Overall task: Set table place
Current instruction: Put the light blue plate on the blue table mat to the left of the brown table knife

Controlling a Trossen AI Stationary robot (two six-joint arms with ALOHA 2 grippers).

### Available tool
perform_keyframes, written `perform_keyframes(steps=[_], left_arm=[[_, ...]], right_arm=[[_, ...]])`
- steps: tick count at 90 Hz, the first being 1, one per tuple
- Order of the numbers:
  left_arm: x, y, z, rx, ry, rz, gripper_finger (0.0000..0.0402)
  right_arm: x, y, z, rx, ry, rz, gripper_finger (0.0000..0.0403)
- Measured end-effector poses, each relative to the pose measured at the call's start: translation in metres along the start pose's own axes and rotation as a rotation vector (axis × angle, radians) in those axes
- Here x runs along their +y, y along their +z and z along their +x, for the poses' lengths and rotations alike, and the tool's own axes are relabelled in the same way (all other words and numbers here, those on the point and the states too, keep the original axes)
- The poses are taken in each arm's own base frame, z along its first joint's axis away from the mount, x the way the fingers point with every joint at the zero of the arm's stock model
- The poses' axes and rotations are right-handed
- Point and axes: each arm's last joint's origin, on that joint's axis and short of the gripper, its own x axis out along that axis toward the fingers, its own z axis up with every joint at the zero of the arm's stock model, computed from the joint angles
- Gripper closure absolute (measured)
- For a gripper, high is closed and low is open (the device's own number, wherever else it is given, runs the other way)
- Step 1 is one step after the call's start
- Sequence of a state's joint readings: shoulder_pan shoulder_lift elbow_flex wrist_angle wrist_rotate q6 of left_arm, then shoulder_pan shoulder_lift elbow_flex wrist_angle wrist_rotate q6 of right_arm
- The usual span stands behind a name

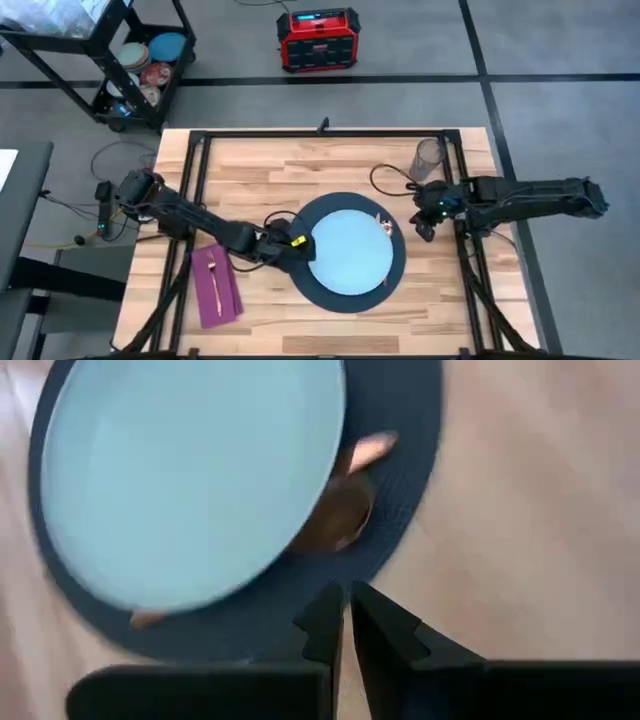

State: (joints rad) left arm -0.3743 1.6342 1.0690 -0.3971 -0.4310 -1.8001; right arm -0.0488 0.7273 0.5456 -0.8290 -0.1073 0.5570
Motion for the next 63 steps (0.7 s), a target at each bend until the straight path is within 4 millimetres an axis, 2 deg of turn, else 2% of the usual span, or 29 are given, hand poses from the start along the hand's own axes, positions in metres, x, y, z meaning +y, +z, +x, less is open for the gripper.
perform_keyframes(steps=[14,29,63], left_arm=[[-0.001,-0.002,-0.001,0.003,0.005,-0.001,0.0367],[0.001,-0.001,-0.001,-0.002,0.024,0.014,0.0380],[0.003,0.000,-0.001,-0.010,0.046,-0.003,0.0381]], right_arm=[[0.008,-0.012,0.011,0.058,0.046,-0.044,0.0402],[0.019,-0.017,0.037,0.066,0.113,-0.027,0.0403],[0.032,-0.018,0.081,0.157,0.108,-0.069,0.0403]])
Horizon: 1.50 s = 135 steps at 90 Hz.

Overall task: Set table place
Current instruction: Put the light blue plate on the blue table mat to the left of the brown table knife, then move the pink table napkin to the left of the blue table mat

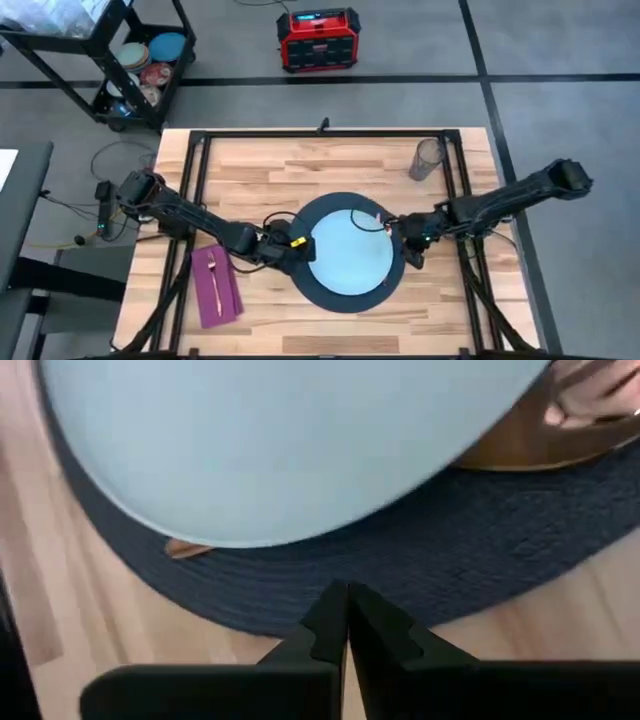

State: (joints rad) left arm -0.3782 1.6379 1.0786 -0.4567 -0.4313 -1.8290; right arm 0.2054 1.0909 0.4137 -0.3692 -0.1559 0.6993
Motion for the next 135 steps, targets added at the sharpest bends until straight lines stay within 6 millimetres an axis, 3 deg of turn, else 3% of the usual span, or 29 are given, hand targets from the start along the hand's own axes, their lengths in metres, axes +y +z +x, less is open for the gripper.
perform_keyframes(steps=[31,61,81,108,135], left_arm=[[-0.001,0.000,0.000,0.001,-0.006,-0.003,0.0381],[-0.001,0.000,0.000,0.000,-0.006,-0.001,0.0381],[0.000,-0.003,-0.001,0.006,-0.008,-0.007,0.0381],[0.027,-0.036,-0.021,0.067,0.131,-0.048,0.0381],[0.061,-0.056,-0.043,0.119,0.394,-0.086,0.0381]], right_arm=[[0.003,0.010,0.028,0.029,0.069,-0.041,0.0403],[0.016,0.033,0.024,0.009,0.079,-0.105,0.0403],[0.016,0.034,0.000,-0.007,0.031,-0.117,0.0403],[0.019,0.026,-0.047,-0.154,0.052,-0.114,0.0403],[0.014,0.023,-0.056,-0.203,-0.019,-0.100,0.0403]])
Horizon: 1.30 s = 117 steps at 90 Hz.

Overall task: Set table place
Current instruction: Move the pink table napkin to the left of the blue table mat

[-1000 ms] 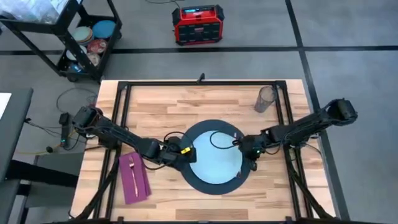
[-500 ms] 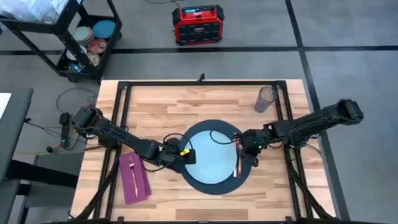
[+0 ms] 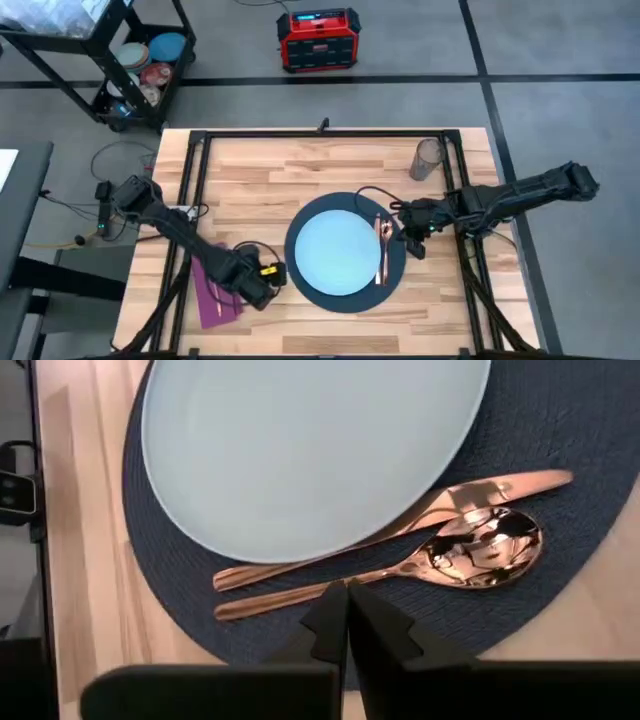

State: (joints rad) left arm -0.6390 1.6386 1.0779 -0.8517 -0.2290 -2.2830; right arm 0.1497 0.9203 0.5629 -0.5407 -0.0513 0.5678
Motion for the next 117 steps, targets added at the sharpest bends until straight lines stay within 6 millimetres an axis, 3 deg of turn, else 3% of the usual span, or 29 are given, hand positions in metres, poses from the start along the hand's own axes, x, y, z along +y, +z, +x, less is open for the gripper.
perform_keyframes(steps=[27,61,79,117], left_arm=[[0.014,-0.003,-0.003,0.014,0.120,0.042,0.0381],[0.041,0.014,-0.012,-0.029,0.526,0.063,0.0381],[0.041,0.014,-0.011,-0.011,0.529,0.121,0.0381],[0.049,0.016,0.018,0.047,0.459,0.090,0.0381]], right_arm=[[0.007,0.021,-0.016,-0.100,-0.022,-0.086,0.0403],[0.018,0.057,-0.052,-0.285,-0.105,-0.167,0.0403],[0.015,0.064,-0.059,-0.300,-0.123,-0.153,0.0403],[0.000,0.072,-0.063,-0.328,-0.176,-0.112,0.0403]])
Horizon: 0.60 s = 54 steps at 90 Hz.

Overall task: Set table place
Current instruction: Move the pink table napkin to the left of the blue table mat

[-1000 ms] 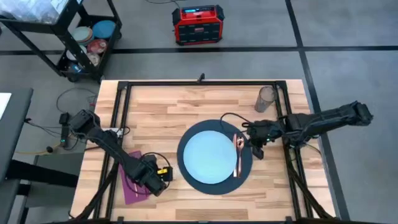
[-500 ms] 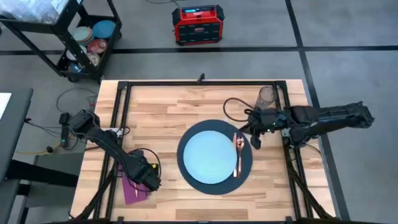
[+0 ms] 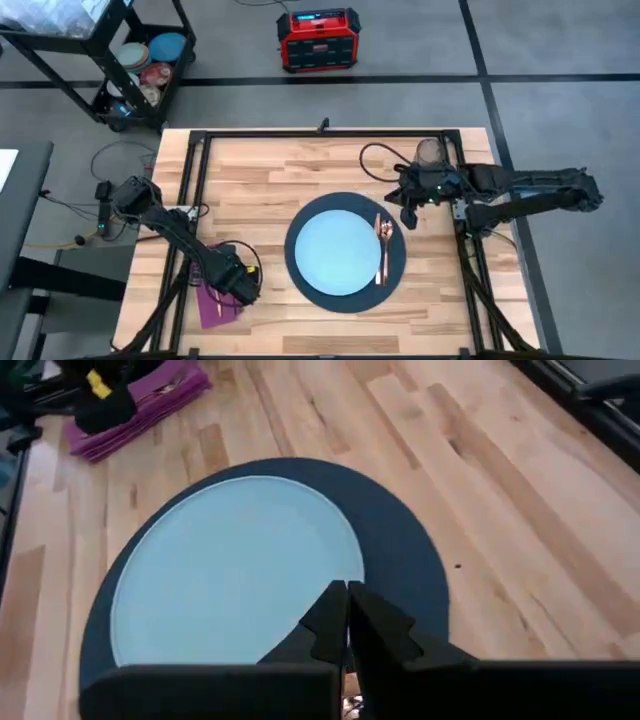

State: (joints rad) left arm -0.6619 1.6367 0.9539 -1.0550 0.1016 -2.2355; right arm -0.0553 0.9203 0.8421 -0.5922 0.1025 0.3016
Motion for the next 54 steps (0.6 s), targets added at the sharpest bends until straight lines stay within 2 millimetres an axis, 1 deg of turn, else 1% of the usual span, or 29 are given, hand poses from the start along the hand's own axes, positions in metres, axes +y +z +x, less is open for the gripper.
perform_keyframes(steps=[18,39,54], left_arm=[[-0.003,0.006,0.004,0.000,-0.004,-0.020,0.0381],[-0.011,0.011,0.012,0.024,-0.066,0.004,0.0381],[-0.015,0.017,0.013,0.026,-0.068,0.041,0.0381]], right_arm=[[-0.006,0.002,0.001,0.002,0.001,0.001,0.0403],[-0.013,0.004,0.001,-0.005,-0.027,0.023,0.0403],[-0.016,0.004,0.001,-0.009,-0.041,0.034,0.0403]])
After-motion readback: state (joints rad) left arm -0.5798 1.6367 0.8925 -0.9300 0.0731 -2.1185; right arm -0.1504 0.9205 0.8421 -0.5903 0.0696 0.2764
